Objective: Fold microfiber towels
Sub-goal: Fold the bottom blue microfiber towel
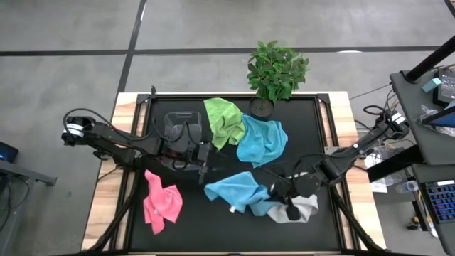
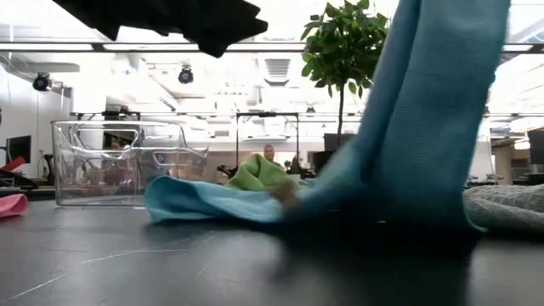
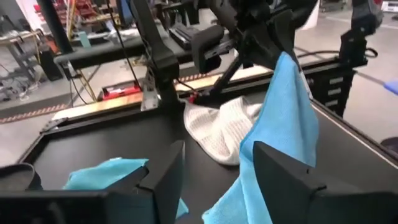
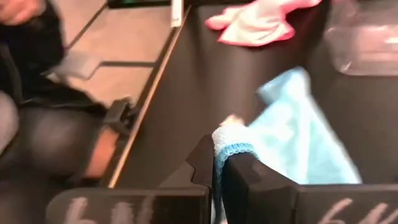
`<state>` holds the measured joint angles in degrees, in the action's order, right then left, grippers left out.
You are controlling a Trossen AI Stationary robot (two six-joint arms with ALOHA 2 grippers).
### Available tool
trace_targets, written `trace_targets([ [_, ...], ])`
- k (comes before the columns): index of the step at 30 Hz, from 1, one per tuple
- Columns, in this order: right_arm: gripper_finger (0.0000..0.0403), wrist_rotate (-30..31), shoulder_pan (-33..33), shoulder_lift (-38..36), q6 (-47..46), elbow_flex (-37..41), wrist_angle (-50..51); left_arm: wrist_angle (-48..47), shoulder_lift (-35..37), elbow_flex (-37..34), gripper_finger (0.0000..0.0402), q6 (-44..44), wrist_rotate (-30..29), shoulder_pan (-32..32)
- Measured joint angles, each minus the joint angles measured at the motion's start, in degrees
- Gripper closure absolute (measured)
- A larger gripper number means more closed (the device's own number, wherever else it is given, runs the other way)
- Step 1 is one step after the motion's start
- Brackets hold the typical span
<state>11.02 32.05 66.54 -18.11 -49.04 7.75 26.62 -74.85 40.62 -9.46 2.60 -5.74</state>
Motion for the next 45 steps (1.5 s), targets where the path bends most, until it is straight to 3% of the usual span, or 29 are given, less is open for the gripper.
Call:
trace_targets([
  [4, 0.0394, 5.7, -0.9, 0.0, -1.8, 0.0, 1.8, 0.5, -0.3, 0.0, 0.0224, 3.9, -0.3, -0.4],
  [7, 0.0394, 6.9, -1.7, 0.1, -3.1, 0.0, 3.0, 1.3, -2.5, 0.0, 0.0224, 9.0, -5.0, -1.8],
  [11, 0.0394, 9.7, -1.7, -0.1, -4.1, 0.1, 4.4, 0.8, -8.7, 1.5, 0.0224, 10.4, -11.3, -5.6],
  [15, 0.0394, 13.7, -1.7, -0.1, -5.5, 0.1, 7.2, -0.2, -15.6, 6.6, 0.0224, 12.1, -13.3, -9.5],
  [18, 0.0394, 16.7, -2.3, 0.0, -5.0, 0.3, 7.0, -7.6, -19.9, 13.1, 0.0224, 14.8, -15.0, -11.3],
  [24, 0.0394, 17.9, -3.7, 0.0, 1.2, 0.7, 6.9, -32.6, -27.7, 28.8, 0.0224, 18.1, -21.0, -15.3],
  [28, 0.0394, 18.3, -3.6, -0.1, 3.2, 1.0, 6.5, -40.5, -31.1, 35.3, 0.0224, 18.6, -21.2, -17.3],
  [35, 0.0394, 19.0, -3.6, -0.1, 3.2, 1.8, 5.6, -42.2, -32.1, 35.9, 0.0207, 21.2, -21.3, -21.4],
  [45, 0.0394, 19.0, -3.6, -0.1, 2.7, 4.6, -2.5, -35.9, -39.6, 36.5, 0.0182, 20.1, -33.5, -25.0],
])
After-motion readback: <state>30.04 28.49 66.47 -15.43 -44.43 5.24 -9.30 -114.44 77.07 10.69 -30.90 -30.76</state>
